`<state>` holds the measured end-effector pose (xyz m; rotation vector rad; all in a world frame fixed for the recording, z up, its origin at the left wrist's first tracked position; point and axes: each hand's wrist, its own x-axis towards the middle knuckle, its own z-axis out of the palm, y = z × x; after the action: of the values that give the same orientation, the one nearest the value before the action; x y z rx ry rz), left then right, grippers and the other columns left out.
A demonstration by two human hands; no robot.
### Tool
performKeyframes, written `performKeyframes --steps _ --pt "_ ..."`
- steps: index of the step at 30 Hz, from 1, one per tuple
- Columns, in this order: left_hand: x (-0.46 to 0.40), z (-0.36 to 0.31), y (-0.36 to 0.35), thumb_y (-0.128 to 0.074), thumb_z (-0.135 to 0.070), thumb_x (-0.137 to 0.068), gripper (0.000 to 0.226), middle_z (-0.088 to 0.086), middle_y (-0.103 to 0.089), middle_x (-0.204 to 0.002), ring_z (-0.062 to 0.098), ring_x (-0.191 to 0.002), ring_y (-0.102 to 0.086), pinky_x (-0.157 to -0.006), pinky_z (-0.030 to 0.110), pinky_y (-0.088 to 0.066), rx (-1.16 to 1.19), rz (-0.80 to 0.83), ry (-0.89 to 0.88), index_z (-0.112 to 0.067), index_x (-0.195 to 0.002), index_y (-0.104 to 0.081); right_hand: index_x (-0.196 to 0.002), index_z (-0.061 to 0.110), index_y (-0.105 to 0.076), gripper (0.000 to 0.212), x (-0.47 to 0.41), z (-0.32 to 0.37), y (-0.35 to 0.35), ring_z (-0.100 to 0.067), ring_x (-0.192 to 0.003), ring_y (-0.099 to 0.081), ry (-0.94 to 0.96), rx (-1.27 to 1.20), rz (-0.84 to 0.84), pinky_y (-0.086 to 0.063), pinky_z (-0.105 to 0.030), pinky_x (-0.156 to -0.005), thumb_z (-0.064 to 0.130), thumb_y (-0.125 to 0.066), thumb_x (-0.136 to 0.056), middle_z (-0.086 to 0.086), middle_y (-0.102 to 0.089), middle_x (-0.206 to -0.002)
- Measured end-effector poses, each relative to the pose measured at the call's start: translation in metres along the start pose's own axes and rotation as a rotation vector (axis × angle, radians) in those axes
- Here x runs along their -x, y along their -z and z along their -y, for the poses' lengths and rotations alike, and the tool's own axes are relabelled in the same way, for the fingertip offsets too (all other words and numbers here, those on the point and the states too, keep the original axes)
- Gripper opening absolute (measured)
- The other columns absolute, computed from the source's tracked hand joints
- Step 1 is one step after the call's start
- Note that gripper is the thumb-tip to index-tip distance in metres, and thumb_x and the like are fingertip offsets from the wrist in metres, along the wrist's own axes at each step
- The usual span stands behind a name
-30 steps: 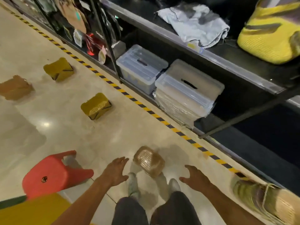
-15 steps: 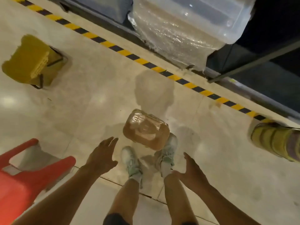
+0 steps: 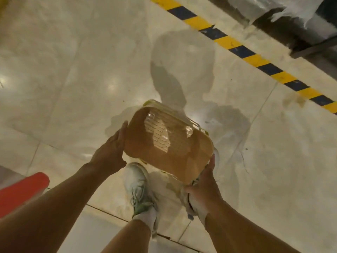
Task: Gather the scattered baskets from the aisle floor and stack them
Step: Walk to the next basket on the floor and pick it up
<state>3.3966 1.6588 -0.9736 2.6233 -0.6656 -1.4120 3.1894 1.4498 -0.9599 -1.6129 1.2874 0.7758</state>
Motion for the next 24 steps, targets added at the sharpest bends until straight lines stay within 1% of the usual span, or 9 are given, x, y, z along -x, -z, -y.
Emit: performKeyframes --steps 2,5,9,12,16,18,20,22,24 --pt "-0.01 0.0 -0.011 -0.09 -0.002 -0.069 0.136 0.02 -0.027 -0.164 0.045 -0.116 -0.062 -0.078 0.042 -0.053 0.074 -0.041 -0.027 -0.008 -0.16 0.01 -0.149 0.042 -0.003 0.114 -0.011 -0.005 -0.011 -0.019 -0.116 -0.058 0.032 0.025 -0.039 -0.055 -0.045 -0.094 0.016 -0.084 -0.074 0.004 -0.055 -0.123" --pt "-0.009 -0.002 -0.016 -0.09 0.006 -0.065 0.122 0.032 -0.054 -0.141 0.053 -0.092 -0.068 -0.071 0.042 -0.051 0.196 -0.102 -0.075 0.002 -0.158 -0.012 -0.147 0.04 -0.011 0.109 -0.014 -0.007 -0.016 -0.018 -0.11 -0.063 0.107 -0.045 -0.069 -0.059 -0.044 -0.087 0.015 -0.087 -0.073 0.007 -0.06 -0.115" --pt "0.004 -0.001 0.007 -0.093 0.001 -0.063 0.124 0.025 -0.068 -0.122 0.047 -0.091 -0.069 -0.074 0.032 -0.043 0.241 -0.181 -0.113 -0.004 -0.16 -0.015 -0.133 0.075 -0.001 0.124 0.0 0.009 0.007 0.009 -0.099 -0.062 0.239 -0.21 -0.069 -0.055 -0.012 -0.065 0.012 -0.09 -0.073 0.038 -0.059 -0.108" --pt "0.023 -0.015 0.05 -0.095 -0.004 -0.063 0.128 0.01 -0.071 -0.116 0.037 -0.094 -0.071 -0.075 0.03 -0.049 0.306 -0.211 -0.15 -0.016 -0.161 -0.015 -0.129 0.079 0.002 0.129 0.021 0.033 0.041 0.01 -0.107 -0.062 0.338 -0.248 -0.062 -0.047 -0.002 -0.066 0.005 -0.089 -0.074 0.037 -0.058 -0.115" --pt "0.063 -0.045 0.126 -0.097 -0.012 -0.062 0.123 -0.035 -0.064 -0.103 0.002 -0.091 -0.067 -0.07 0.001 -0.045 0.425 -0.25 -0.188 -0.048 -0.151 -0.02 -0.153 0.053 0.008 0.139 0.067 0.079 0.102 -0.005 -0.122 -0.059 0.458 -0.298 -0.019 -0.058 -0.03 -0.088 0.011 -0.092 -0.066 0.029 -0.053 -0.136" --pt "0.092 -0.067 0.171 -0.097 -0.014 -0.062 0.123 -0.046 -0.061 -0.106 -0.013 -0.097 -0.062 -0.074 -0.003 -0.042 0.474 -0.256 -0.204 -0.055 -0.149 -0.02 -0.154 0.052 0.01 0.14 0.104 0.107 0.139 -0.014 -0.131 -0.055 0.483 -0.314 -0.003 -0.057 -0.041 -0.095 0.016 -0.092 -0.065 0.022 -0.047 -0.147" --pt "0.124 -0.088 0.213 -0.098 -0.009 -0.059 0.126 -0.041 -0.062 -0.112 -0.006 -0.103 -0.061 -0.083 0.001 -0.043 0.517 -0.266 -0.23 -0.041 -0.155 -0.024 -0.156 0.044 0.016 0.146 0.14 0.129 0.176 -0.008 -0.133 -0.052 0.547 -0.316 0.026 -0.059 -0.039 -0.094 0.018 -0.091 -0.06 0.029 -0.044 -0.146" --pt "0.167 -0.116 0.256 -0.096 0.003 -0.058 0.122 -0.025 -0.064 -0.123 0.007 -0.115 -0.061 -0.092 0.016 -0.052 0.58 -0.28 -0.279 -0.031 -0.156 -0.03 -0.156 0.039 0.019 0.15 0.184 0.15 0.218 0.005 -0.129 -0.05 0.597 -0.272 0.029 -0.058 -0.025 -0.092 0.014 -0.093 -0.059 0.041 -0.042 -0.139" --pt "0.213 -0.145 0.299 -0.092 0.011 -0.06 0.117 -0.013 -0.062 -0.131 0.006 -0.12 -0.059 -0.089 0.017 -0.055 0.619 -0.314 -0.346 -0.032 -0.152 -0.035 -0.155 0.043 0.02 0.152 0.231 0.169 0.257 0.009 -0.125 -0.052 0.634 -0.27 0.021 -0.058 -0.025 -0.09 0.006 -0.094 -0.06 0.044 -0.044 -0.134"
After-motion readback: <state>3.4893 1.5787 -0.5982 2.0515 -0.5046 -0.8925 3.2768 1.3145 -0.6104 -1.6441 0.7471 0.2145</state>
